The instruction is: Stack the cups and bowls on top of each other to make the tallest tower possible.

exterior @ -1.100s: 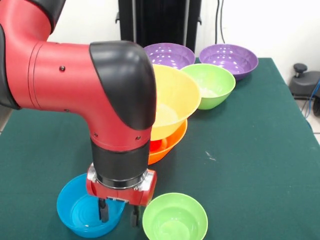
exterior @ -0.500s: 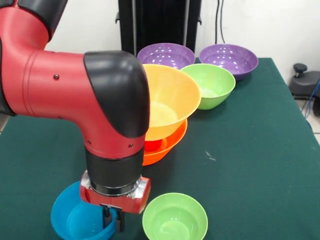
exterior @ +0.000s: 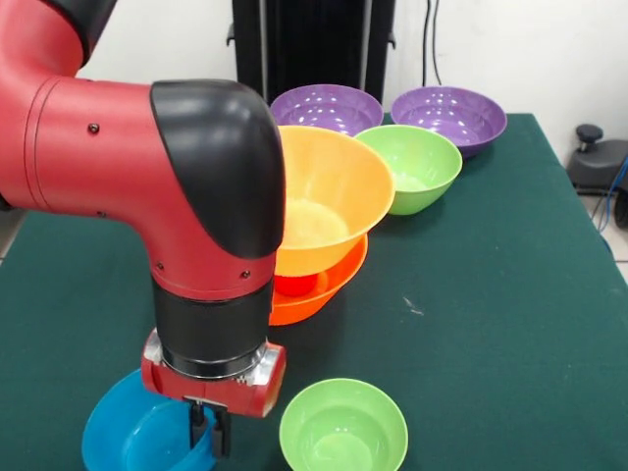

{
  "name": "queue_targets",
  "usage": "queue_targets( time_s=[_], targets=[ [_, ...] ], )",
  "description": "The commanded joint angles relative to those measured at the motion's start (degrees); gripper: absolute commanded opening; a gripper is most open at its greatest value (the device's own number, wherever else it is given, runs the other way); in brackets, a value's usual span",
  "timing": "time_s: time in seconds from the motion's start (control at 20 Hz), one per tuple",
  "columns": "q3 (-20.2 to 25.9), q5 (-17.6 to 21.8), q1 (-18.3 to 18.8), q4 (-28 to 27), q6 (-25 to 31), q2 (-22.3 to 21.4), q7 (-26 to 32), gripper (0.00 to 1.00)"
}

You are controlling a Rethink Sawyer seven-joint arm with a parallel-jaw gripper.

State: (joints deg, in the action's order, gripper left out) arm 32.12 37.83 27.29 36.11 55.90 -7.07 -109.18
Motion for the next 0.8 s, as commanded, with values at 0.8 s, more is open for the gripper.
queue_targets(
  time_s=[0.8],
  targets=[
    [-3.80,-8.55,0.65,14.25,2.89,-18.33,6.15,0.00]
  ],
)
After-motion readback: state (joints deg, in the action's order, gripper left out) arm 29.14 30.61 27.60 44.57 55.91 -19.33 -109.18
